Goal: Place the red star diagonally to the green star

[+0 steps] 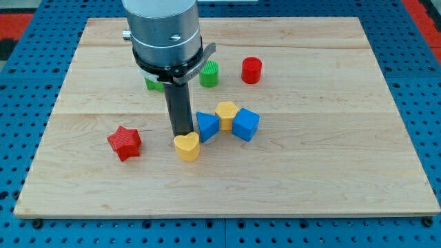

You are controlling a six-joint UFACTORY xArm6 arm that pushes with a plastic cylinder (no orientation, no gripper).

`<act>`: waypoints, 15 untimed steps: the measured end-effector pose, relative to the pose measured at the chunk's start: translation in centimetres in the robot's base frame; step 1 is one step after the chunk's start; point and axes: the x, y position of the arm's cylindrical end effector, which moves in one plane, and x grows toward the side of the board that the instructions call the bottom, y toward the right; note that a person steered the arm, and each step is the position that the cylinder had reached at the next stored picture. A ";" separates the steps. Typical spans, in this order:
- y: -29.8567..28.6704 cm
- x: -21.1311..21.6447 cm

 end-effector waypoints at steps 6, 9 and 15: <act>-8.9 1.2; -10.2 1.2; -6.5 -11.0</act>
